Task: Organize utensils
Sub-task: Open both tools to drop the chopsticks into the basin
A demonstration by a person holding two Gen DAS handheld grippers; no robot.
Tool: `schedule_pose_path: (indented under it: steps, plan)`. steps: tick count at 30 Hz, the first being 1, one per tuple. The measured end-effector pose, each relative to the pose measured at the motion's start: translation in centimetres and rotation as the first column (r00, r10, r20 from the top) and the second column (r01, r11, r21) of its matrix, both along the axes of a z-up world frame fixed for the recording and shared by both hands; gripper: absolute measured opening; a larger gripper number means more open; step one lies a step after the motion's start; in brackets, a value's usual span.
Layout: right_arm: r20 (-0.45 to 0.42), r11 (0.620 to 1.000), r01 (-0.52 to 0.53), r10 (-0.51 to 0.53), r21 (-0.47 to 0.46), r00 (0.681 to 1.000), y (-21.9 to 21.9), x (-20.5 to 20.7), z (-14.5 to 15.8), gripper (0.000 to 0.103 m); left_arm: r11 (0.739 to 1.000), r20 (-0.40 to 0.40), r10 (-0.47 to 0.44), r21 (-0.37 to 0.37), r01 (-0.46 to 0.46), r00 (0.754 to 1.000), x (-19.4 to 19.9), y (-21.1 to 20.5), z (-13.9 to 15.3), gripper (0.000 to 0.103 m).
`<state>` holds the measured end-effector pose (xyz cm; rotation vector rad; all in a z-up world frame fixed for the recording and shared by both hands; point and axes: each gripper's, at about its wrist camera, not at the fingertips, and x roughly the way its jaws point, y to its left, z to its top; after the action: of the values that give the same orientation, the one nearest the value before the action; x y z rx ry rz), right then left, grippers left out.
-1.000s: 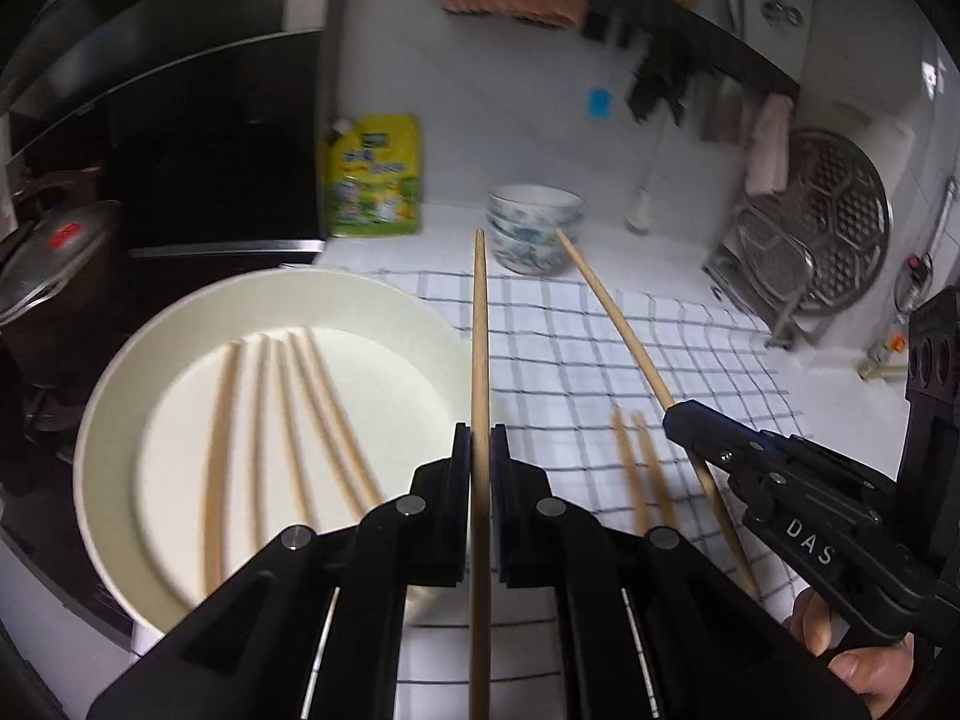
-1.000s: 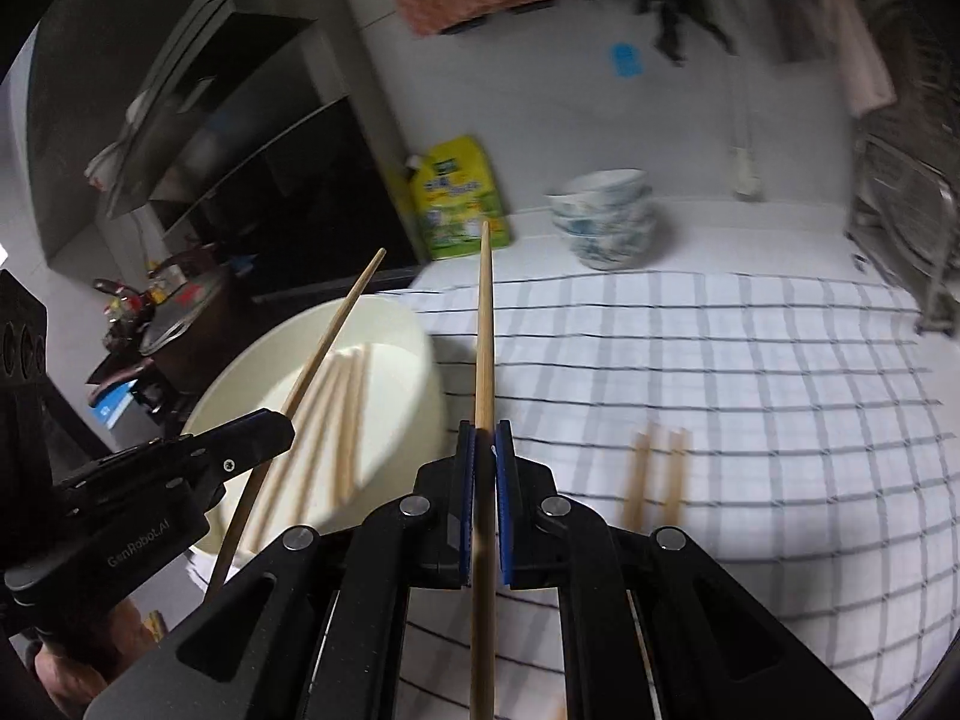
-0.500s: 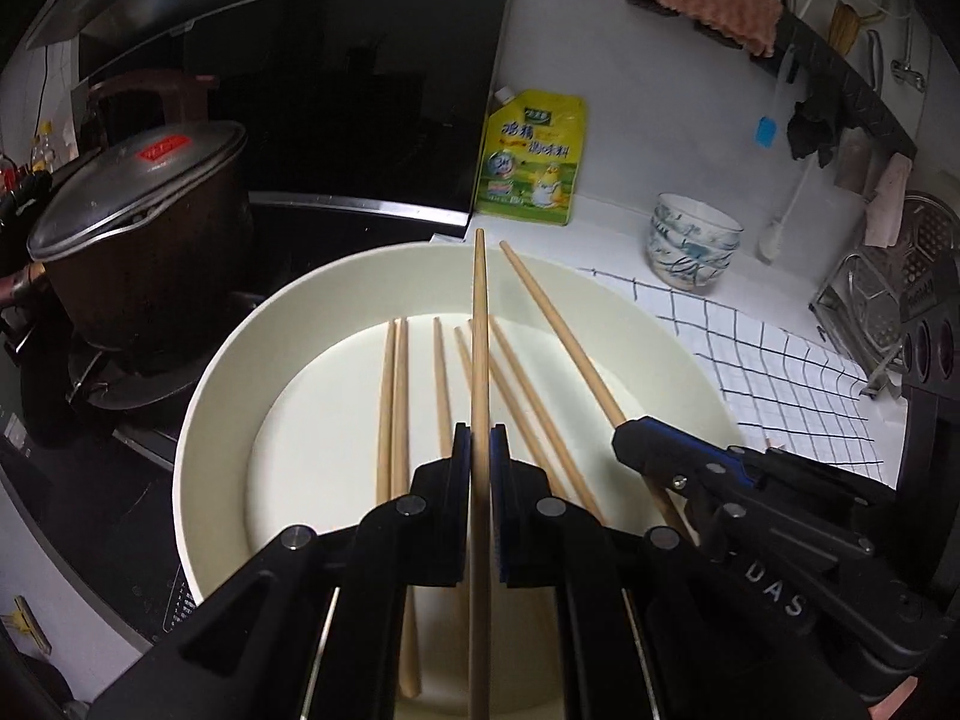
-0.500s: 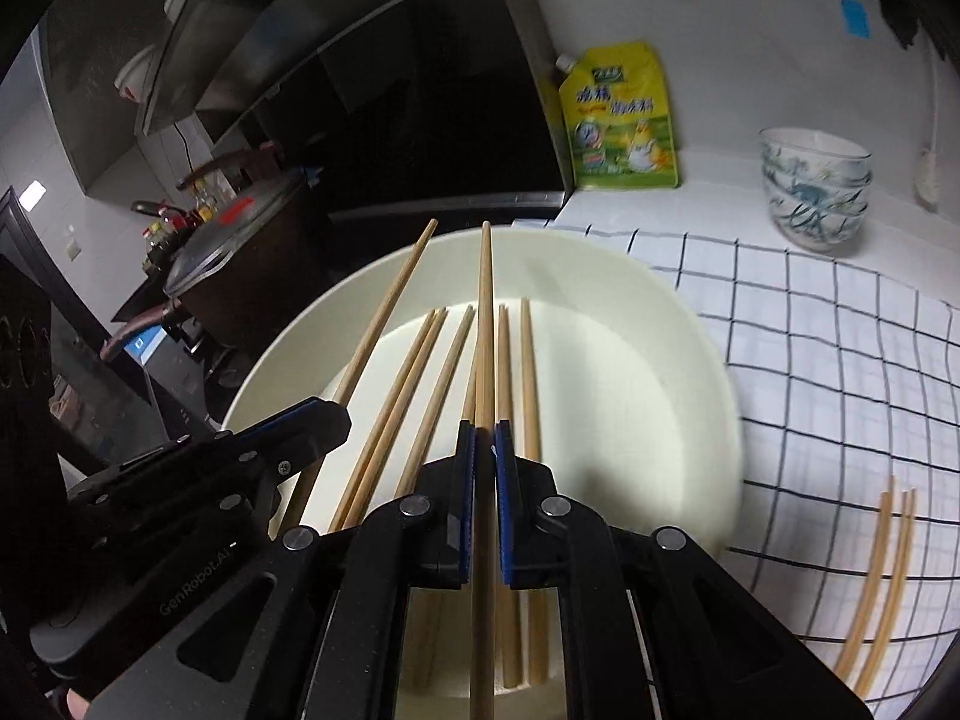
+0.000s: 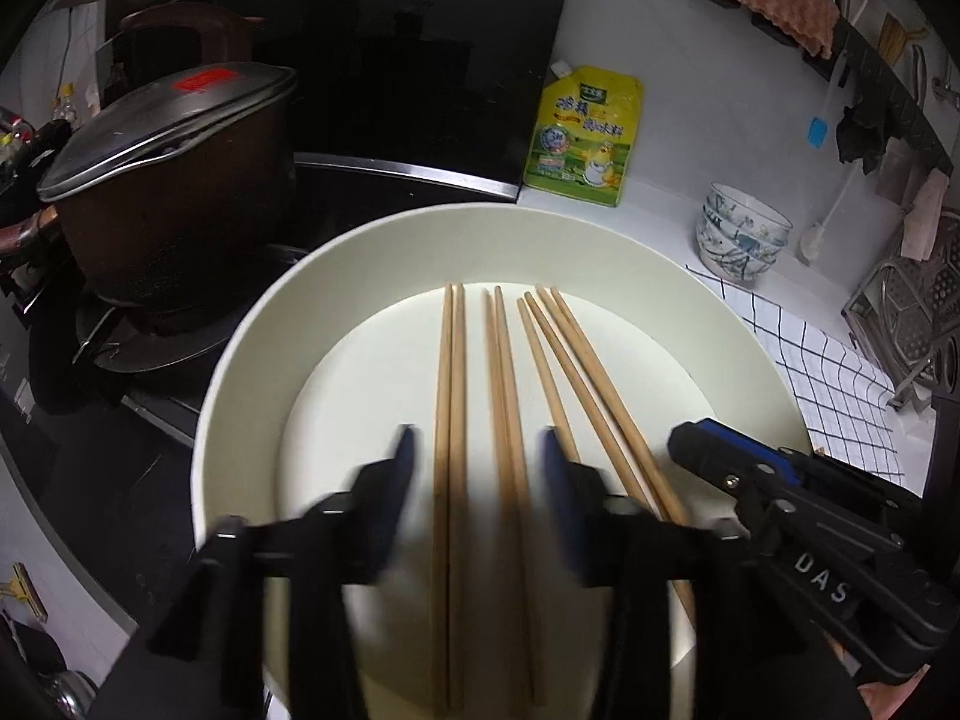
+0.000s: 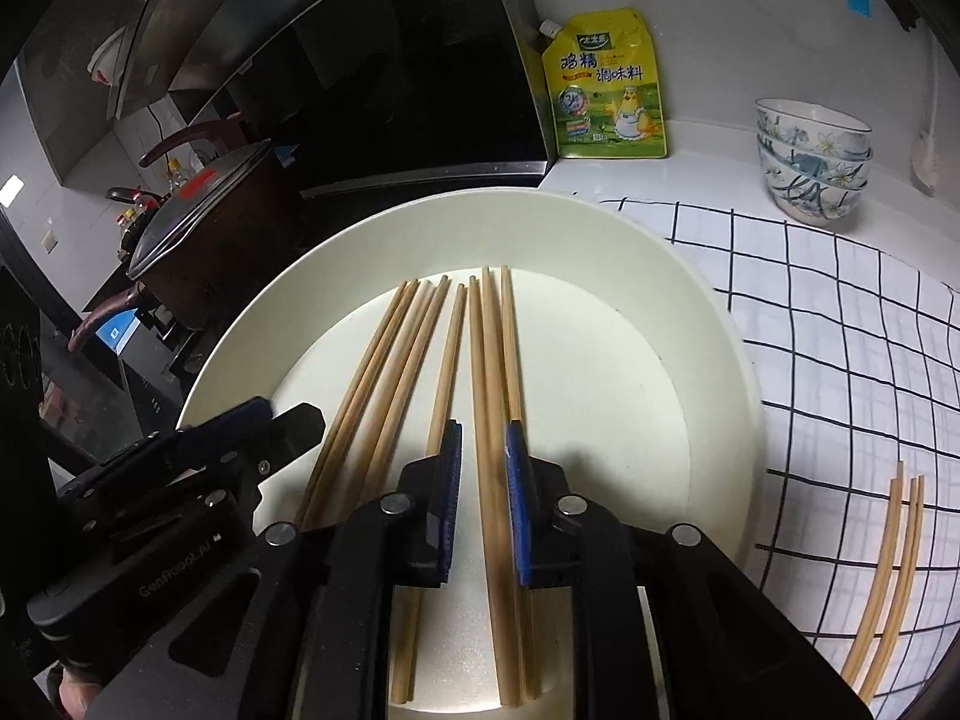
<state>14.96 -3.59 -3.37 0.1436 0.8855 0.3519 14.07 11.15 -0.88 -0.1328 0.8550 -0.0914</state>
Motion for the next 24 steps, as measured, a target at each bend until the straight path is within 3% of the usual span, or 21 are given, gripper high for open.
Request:
schedule_pose_path:
  steps: [13,24]
  plan:
    - [0.044,1.000,0.018,-0.019,0.009,0.999,-1.3,-3.2,1.5,0.014,1.000,0.035,0.005,-0.001,-0.005,0.999,-2.7,-0.6,1.2,0.059]
    - [0.087,0.998,0.060,-0.061,0.017,0.994,-3.6,-6.8,2.8,0.015,1.000,0.074,-0.014,-0.015,0.015,0.997,-5.7,-2.2,2.5,0.070]
